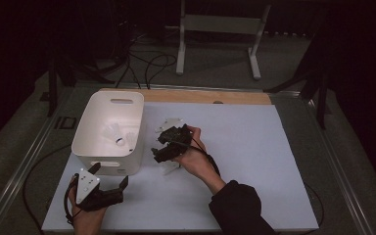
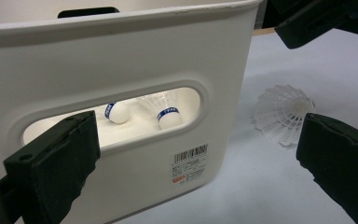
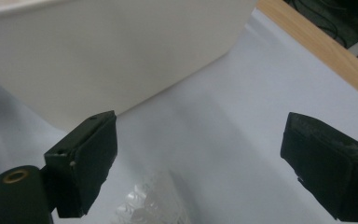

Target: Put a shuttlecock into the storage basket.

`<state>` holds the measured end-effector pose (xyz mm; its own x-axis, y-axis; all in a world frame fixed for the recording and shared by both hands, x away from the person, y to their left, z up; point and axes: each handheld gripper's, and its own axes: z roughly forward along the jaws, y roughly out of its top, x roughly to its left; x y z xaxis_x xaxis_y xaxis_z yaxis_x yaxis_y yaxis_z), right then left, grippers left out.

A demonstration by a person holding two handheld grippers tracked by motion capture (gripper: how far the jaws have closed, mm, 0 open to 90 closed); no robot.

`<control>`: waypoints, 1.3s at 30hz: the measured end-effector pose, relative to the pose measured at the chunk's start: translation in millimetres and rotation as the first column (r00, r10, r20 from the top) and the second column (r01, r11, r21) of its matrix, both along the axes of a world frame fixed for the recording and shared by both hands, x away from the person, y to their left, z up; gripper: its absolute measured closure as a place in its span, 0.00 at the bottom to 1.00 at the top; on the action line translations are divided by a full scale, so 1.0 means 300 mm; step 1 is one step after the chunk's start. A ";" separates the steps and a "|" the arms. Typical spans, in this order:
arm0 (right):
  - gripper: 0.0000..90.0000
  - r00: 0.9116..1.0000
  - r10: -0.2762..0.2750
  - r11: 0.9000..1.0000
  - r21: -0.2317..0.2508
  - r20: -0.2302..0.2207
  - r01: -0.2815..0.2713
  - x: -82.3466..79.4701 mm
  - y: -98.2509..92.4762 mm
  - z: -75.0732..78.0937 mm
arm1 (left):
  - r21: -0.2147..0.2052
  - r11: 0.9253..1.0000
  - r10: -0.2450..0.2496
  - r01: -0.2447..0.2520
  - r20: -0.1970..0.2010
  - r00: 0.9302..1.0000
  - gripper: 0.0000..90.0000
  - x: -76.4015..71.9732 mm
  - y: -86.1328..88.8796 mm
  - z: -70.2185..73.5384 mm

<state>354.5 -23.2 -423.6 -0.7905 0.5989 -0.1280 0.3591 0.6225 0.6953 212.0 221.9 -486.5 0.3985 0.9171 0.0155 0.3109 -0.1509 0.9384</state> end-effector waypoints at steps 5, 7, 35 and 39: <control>0.12 1.000 0.002 1.000 -0.002 -0.008 -0.002 -0.009 -0.011 -0.014 | -0.001 1.000 0.001 -0.001 -0.001 1.000 0.00 0.000 -0.001 0.000; 0.12 1.000 -0.002 1.000 -0.007 -0.012 0.002 -0.012 -0.014 -0.023 | -0.003 1.000 0.002 -0.002 0.000 1.000 0.00 0.000 -0.001 0.000; 0.23 0.998 -0.028 0.996 -0.087 -0.063 0.022 -0.009 0.002 -0.151 | 0.000 1.000 0.001 -0.001 -0.001 1.000 0.00 0.000 0.000 0.000; 0.30 0.998 -0.026 0.993 -0.115 -0.065 0.018 -0.009 0.002 -0.161 | -0.001 1.000 0.001 -0.001 0.001 1.000 0.00 -0.001 0.001 0.000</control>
<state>351.7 -22.6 -472.0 -0.7865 0.6005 -0.1443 0.4165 0.6882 0.5941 211.7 222.3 -486.5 0.3972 0.9176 0.0147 0.3105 -0.1495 0.9387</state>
